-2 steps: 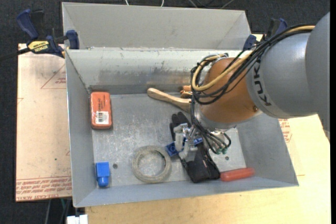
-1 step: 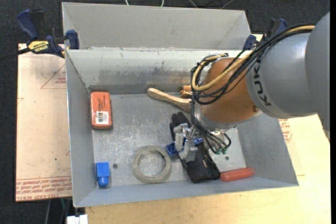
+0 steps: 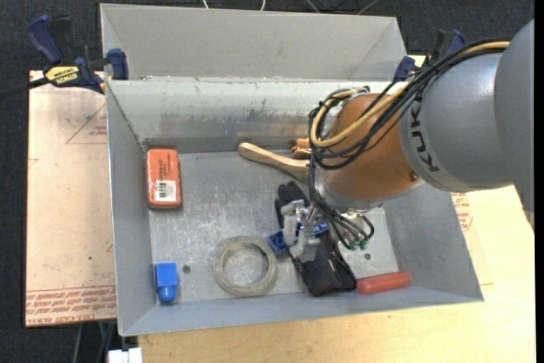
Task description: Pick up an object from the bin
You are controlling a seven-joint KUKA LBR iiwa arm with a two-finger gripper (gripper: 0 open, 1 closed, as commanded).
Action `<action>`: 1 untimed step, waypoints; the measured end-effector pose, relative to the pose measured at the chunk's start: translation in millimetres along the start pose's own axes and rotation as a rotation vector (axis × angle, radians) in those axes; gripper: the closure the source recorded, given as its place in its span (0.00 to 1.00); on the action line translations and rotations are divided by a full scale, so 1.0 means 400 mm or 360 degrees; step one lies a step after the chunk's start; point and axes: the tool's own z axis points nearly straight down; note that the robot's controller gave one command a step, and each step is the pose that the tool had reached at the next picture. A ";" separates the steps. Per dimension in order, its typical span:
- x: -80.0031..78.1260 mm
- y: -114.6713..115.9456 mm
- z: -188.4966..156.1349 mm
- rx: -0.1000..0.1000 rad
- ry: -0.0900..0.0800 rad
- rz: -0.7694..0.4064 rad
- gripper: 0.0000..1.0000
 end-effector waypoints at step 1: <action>0.000 0.000 0.000 0.0000 0.0000 0.0000 1.00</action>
Offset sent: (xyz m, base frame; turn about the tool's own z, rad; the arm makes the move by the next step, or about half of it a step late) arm 0.0000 0.0000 0.0000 0.0000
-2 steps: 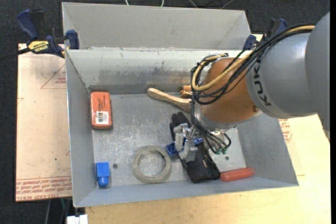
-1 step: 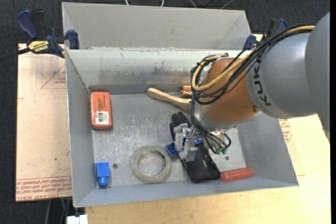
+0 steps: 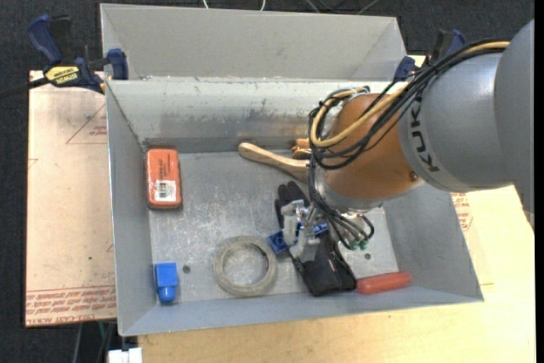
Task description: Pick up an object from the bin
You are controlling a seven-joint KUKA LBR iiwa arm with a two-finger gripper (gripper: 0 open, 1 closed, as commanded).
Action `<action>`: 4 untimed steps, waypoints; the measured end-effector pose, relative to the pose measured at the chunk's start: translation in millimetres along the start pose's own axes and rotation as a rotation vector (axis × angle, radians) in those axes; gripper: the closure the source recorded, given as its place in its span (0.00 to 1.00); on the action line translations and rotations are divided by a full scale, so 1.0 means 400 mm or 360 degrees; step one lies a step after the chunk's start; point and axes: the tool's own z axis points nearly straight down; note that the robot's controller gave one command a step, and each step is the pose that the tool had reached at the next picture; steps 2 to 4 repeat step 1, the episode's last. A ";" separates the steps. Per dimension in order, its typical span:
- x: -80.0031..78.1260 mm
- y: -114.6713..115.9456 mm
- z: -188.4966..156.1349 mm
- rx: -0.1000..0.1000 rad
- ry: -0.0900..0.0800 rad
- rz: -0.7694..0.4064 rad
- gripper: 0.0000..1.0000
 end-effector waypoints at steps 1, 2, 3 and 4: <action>0.000 0.000 0.000 0.0000 0.0000 0.0000 1.00; 0.000 0.000 0.000 0.0000 0.0000 0.0000 1.00; 0.000 0.000 0.000 0.0000 0.0000 0.0000 1.00; 0.000 0.000 0.000 0.0000 0.0000 0.0000 1.00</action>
Offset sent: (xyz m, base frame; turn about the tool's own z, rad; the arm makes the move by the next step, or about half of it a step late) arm 0.0000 0.0000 0.0000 0.0000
